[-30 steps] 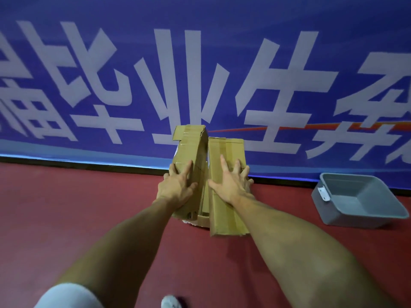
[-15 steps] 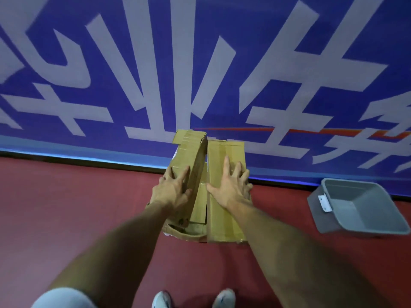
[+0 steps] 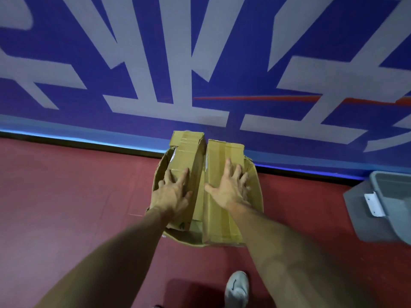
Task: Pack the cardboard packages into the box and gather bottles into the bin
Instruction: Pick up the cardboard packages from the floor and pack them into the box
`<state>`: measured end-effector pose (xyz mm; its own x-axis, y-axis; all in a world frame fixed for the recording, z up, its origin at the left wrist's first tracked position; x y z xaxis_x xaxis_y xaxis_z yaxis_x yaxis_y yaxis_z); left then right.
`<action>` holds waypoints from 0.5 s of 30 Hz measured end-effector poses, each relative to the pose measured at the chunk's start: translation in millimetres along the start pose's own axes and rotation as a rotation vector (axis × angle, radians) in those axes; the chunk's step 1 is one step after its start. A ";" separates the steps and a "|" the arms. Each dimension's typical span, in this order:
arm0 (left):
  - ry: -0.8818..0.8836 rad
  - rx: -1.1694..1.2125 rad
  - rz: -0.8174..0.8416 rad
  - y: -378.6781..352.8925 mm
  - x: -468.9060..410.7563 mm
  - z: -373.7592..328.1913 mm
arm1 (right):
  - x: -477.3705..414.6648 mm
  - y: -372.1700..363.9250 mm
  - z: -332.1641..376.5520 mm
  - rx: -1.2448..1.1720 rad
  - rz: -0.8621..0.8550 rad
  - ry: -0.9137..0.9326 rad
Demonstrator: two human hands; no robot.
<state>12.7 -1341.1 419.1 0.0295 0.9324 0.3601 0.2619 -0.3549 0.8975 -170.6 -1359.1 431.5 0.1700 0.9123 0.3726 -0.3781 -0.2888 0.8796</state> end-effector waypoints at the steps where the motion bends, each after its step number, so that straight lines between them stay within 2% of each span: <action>1: 0.001 0.004 -0.004 -15.7 -14.4 9.2 | -14.0 -17.9 -1.3 0.000 -0.001 0.001; 10: -0.017 0.046 -0.006 -172.2 -144.0 77.8 | -144.8 -188.4 -24.6 -0.006 -0.043 0.020; 15: -0.082 0.063 0.011 -227.3 -182.8 85.1 | -167.7 -254.0 -50.2 -0.131 -0.102 -0.080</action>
<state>29.9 -1425.1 127.6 0.1113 0.9318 0.3456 0.3209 -0.3628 0.8749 -148.8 -1424.1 130.8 0.2836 0.9073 0.3105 -0.4695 -0.1510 0.8699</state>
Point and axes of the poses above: each hand's wrist, its own x-axis away from the middle knuckle, its own y-axis out of the back of the hand, z = x × y, the point moved 8 cm from there along -x, towards the middle knuckle, and after that the axes turned 1 degree about -z, right-handed, at the moved point
